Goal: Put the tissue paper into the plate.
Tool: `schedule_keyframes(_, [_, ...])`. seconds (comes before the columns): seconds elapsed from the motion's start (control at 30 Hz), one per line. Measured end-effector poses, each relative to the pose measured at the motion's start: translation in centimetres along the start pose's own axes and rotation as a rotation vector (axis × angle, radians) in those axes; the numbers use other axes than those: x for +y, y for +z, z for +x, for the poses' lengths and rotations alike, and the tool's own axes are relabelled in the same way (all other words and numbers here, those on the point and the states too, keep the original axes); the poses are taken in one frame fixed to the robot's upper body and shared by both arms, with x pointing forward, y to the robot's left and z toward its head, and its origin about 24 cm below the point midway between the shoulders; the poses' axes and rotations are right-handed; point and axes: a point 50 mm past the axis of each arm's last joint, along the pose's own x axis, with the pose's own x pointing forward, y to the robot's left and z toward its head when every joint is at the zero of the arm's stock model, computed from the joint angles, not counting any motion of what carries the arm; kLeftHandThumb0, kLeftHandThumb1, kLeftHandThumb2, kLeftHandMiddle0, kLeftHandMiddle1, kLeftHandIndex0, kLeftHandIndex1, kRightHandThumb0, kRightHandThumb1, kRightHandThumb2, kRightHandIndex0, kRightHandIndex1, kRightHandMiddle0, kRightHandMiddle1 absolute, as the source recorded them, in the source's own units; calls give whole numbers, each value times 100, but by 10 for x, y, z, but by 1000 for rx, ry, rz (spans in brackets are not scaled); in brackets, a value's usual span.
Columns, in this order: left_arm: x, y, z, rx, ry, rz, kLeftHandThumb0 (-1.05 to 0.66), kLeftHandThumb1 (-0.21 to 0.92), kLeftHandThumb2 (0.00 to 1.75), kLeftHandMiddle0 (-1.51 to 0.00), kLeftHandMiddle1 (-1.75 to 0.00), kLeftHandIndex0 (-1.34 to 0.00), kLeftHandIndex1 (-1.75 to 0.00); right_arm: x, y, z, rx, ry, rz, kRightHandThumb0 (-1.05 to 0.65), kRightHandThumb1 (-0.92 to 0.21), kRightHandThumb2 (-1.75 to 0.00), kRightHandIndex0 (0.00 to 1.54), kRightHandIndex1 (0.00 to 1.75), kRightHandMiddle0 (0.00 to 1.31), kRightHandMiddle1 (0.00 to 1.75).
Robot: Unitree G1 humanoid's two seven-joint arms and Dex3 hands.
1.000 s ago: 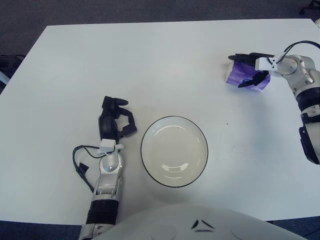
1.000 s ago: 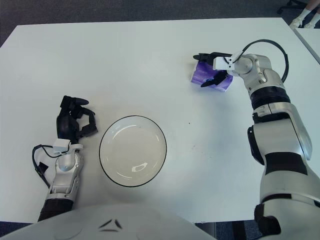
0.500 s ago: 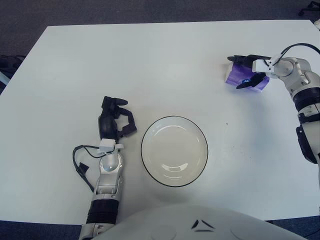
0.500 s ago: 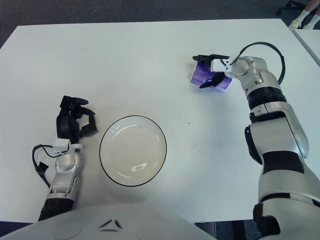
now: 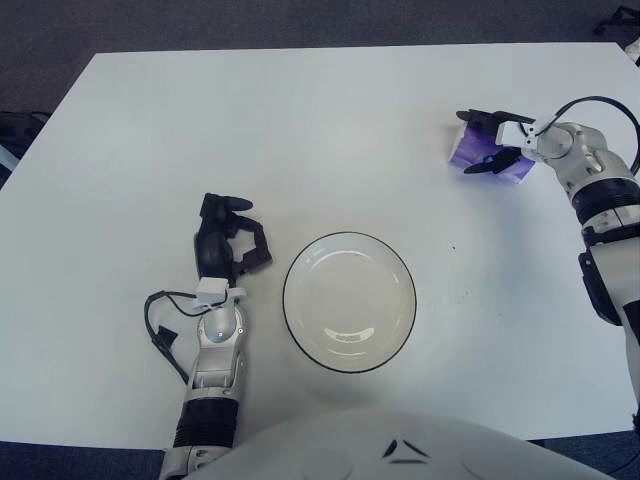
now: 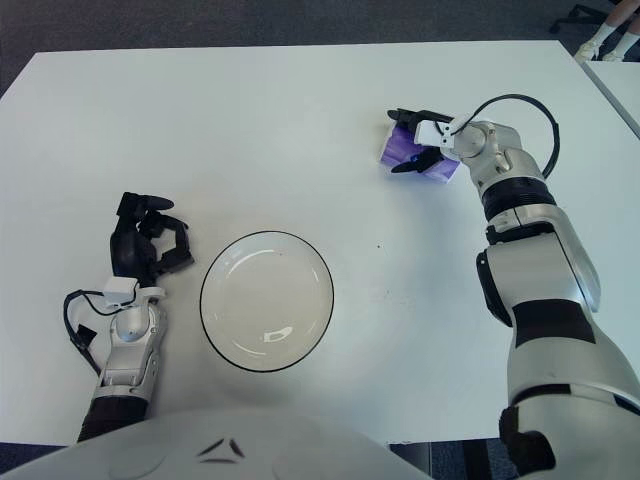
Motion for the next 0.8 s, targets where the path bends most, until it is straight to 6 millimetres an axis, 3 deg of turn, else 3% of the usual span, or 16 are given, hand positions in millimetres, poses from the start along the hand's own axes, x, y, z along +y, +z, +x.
schedule_keyframes(0.37, [0, -1, 0, 9, 6, 3, -1, 26, 136, -71, -162, -43, -175, 17, -18, 4, 137, -213, 17, -96, -64, -56, 0, 0, 0, 0])
schedule_keyframes(0.6, [0, 0, 0, 13, 9, 5, -1, 25, 137, -71, -164, -43, -175, 35, -23, 5, 181, -314, 29, -82, -49, -78, 0, 0, 0, 46])
schedule_keyframes(0.8, [1, 0, -2, 16, 19, 23, -1, 25, 138, -70, -165, -42, -175, 38, -26, 5, 205, -331, 27, -74, -42, -89, 0, 0, 0, 65])
